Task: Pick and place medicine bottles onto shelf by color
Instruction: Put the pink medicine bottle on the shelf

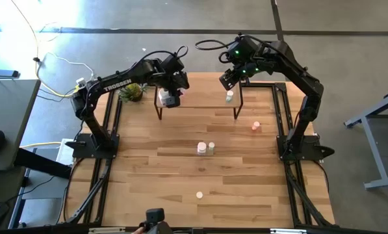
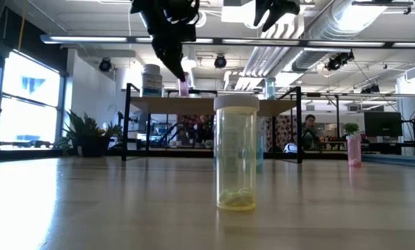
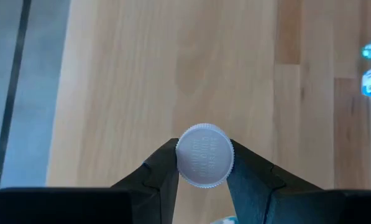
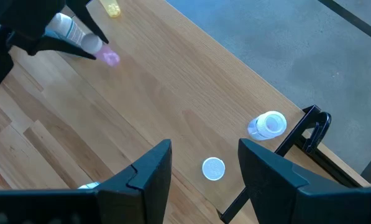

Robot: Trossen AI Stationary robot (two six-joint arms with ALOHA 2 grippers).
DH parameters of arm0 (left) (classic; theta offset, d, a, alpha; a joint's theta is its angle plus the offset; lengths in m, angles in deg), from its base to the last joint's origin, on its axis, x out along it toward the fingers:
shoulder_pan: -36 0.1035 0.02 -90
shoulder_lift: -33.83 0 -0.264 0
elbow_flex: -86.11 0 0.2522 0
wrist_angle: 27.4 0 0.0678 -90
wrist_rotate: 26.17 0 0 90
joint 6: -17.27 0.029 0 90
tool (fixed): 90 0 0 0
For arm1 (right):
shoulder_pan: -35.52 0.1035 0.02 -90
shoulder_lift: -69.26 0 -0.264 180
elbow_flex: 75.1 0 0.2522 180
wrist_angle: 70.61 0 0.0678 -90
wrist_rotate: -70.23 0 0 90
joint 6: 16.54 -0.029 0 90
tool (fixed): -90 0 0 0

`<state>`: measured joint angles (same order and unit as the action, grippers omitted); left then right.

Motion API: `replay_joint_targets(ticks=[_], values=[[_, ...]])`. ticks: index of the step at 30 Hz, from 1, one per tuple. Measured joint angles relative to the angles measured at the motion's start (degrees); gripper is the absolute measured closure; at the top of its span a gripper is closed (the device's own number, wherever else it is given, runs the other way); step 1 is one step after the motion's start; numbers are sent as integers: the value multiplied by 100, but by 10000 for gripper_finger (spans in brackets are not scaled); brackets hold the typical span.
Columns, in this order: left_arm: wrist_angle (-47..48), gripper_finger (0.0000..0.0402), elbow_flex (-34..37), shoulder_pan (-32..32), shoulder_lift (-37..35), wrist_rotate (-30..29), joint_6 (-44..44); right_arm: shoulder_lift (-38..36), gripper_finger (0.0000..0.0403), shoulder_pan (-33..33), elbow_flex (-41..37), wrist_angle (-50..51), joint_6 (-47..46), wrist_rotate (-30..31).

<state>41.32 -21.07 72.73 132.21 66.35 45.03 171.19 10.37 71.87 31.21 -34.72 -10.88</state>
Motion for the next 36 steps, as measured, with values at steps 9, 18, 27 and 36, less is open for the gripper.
replay_joint_targets(ticks=[9, 18, 27, 36], values=[[83, 293, 2, 0, 96, 22, 140, 0, 226, 0, 0, 0, 4, 0], [77, 293, 0, -26, 125, 67, 141, 0, 226, 0, 0, 0, 16, 0], [75, 274, 0, -28, 125, 67, 290, 0, 226, 4, 0, 1, 7, -2], [43, 205, 0, -39, 123, -223, 212, 0, 226, 4, 0, 2, 228, -62]])
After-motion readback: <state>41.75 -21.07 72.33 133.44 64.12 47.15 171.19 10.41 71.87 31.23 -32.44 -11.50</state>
